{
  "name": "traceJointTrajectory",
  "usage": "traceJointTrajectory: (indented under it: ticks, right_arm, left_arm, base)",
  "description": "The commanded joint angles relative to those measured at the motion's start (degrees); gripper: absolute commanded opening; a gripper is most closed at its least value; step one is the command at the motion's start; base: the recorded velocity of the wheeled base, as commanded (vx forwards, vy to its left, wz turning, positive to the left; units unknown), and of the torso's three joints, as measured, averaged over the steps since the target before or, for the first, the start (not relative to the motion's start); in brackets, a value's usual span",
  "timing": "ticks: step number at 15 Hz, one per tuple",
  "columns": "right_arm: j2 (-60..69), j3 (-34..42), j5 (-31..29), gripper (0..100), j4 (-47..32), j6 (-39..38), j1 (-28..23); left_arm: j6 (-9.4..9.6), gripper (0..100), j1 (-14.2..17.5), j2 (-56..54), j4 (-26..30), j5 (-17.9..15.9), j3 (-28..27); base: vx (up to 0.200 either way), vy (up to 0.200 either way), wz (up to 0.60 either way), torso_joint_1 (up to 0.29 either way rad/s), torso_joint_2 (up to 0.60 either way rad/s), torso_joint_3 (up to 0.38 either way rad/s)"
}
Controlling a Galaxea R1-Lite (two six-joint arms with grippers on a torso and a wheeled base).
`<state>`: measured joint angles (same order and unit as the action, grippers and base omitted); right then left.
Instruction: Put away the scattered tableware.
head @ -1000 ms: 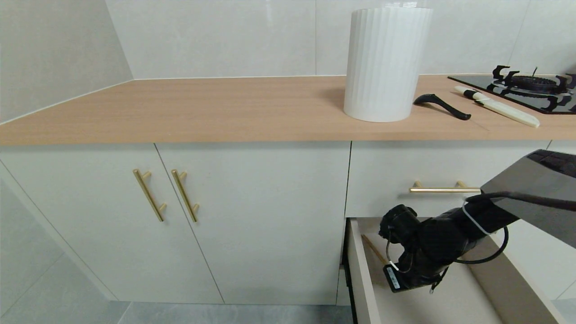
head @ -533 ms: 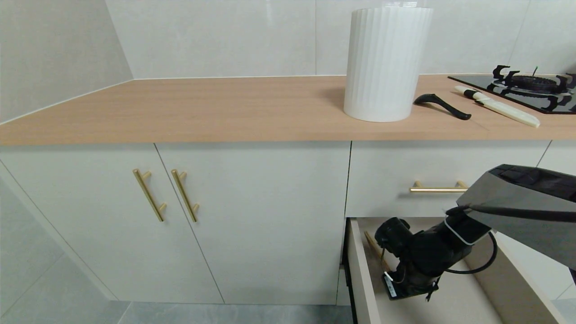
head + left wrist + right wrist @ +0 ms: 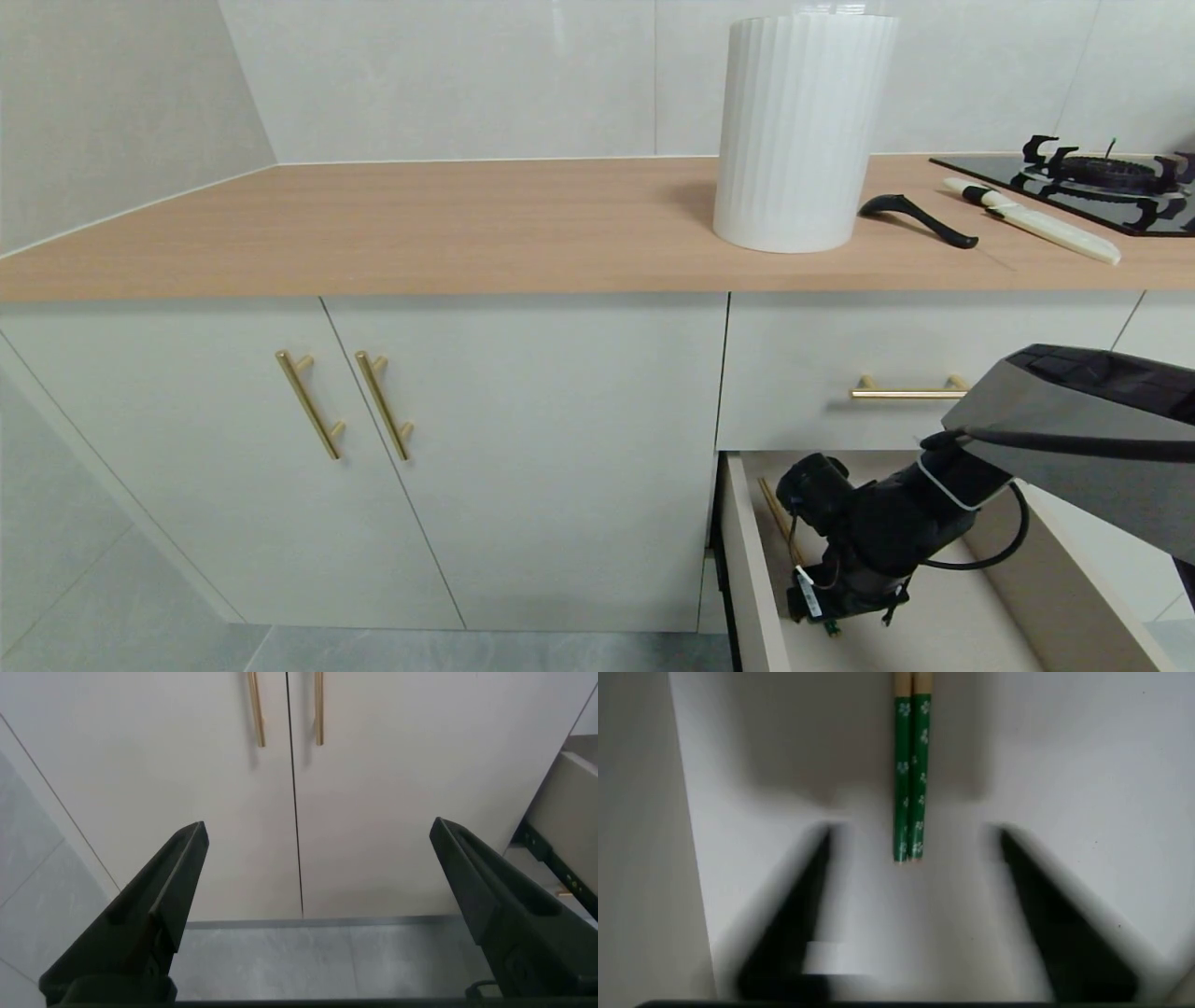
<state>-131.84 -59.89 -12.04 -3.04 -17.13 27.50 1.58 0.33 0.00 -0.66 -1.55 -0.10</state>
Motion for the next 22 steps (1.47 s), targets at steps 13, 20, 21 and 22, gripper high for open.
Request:
traceJointTrajectory:
  ticks: [13,20,21,22]
  right_arm:
    - [60.9,2.6,0.6,100,-15.6,9.7,1.5]
    - [65.9,0.0,0.6,100,-19.1,10.1,1.6]
    - [66.0,0.0,0.5,100,-19.1,10.1,1.6]
    - [66.0,0.0,0.5,100,-19.0,10.2,1.6]
  left_arm:
    - [0.00,100,0.0,0.0,0.0,0.0,0.0]
    - [0.00,100,0.0,0.0,0.0,0.0,0.0]
    - [0.00,100,0.0,0.0,0.0,0.0,0.0]
    - [0.00,100,0.0,0.0,0.0,0.0,0.0]
  base:
    - [0.000,0.000,0.00,0.000,0.00,0.000]
    - [0.000,0.000,0.00,0.042,-0.34,-0.301]
    - [0.000,0.000,0.00,0.115,-0.49,-0.334]
    - [0.000,0.000,0.00,0.105,-0.48,-0.344]
